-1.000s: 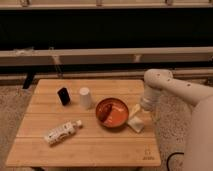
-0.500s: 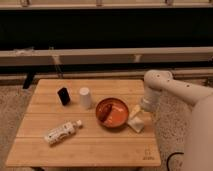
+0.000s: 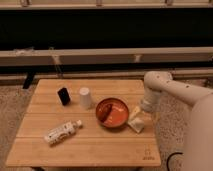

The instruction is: Place the white sponge in the ceramic bowl

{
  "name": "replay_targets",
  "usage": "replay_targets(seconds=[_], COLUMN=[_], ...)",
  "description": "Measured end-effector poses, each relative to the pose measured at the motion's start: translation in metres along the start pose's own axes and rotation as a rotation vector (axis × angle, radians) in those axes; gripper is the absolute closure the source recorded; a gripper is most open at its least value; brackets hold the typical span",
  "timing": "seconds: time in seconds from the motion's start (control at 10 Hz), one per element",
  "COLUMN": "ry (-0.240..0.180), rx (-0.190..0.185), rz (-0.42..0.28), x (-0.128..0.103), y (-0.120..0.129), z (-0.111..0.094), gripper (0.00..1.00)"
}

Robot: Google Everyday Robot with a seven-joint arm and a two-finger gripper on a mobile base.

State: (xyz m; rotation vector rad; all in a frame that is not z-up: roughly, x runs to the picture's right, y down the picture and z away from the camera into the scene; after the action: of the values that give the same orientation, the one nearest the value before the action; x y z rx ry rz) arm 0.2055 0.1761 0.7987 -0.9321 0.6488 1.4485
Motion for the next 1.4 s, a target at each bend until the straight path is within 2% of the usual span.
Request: replay_targets(seconds=[0.2,0.4,0.5,0.7,0.8,1.2,1.4], ry=[0.001,-0.012,-0.026,-0.063,-0.090,-0.212,-0.240], rx=[0.006,0.032,0.063,0.102,0.108,0.153,0.188], rz=[-0.006,-0.069,-0.214,-0.391,-0.447,-0.541,-0.567], x=[0.000,0.000,-0.001,0.002,0.004,0.002,-0.004], y=[-0.001,0.000,0.007,0.012,0.013,0.016,0.018], z=[0.001,0.002,0.003,0.004,0.005,0.016,0.022], gripper=[0.20,0.20,0.20,0.20,0.20,0.20,0.20])
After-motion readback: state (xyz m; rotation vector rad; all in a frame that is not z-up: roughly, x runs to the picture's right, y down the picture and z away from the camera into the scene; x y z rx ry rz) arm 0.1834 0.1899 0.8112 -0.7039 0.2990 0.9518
